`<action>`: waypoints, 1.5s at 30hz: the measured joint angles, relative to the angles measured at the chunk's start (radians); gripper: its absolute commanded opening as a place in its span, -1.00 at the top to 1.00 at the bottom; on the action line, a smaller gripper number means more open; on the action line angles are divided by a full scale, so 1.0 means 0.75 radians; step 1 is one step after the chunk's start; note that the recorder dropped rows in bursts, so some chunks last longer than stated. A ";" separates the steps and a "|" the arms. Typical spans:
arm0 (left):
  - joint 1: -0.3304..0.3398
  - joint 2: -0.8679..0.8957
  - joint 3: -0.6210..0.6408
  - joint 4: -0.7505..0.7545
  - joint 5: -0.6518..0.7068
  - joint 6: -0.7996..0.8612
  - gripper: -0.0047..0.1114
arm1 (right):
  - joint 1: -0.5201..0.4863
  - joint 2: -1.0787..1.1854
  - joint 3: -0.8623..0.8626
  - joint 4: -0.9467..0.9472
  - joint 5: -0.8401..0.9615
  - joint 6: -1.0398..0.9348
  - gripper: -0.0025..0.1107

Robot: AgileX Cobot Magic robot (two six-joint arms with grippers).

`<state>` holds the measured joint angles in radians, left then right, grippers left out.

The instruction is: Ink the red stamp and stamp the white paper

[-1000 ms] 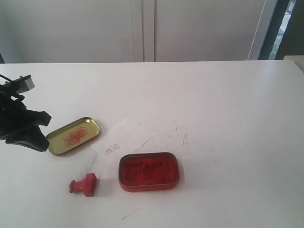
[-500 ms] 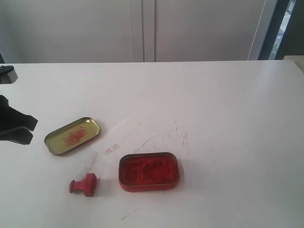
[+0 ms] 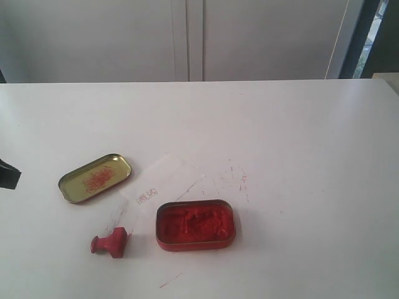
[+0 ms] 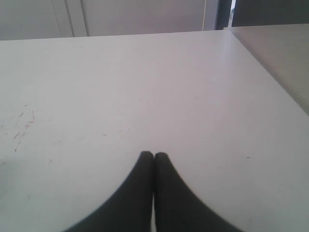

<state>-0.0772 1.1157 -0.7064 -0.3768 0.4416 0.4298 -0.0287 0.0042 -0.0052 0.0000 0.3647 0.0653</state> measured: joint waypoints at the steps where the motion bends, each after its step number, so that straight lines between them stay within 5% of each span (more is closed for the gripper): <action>1: 0.000 -0.032 0.006 0.000 -0.002 0.003 0.92 | 0.000 0.000 0.000 0.000 0.000 0.000 0.96; 10: 0.000 -0.245 0.029 0.000 0.034 0.017 0.92 | 0.000 0.000 0.000 0.000 0.000 0.000 0.96; 45: 0.000 -0.303 0.029 0.000 0.032 0.021 0.92 | 0.000 0.000 0.000 0.000 0.000 0.003 0.96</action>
<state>-0.0772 0.8887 -0.6850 -0.3768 0.4657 0.4454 -0.0287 0.0042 -0.0052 0.0000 0.3647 0.0673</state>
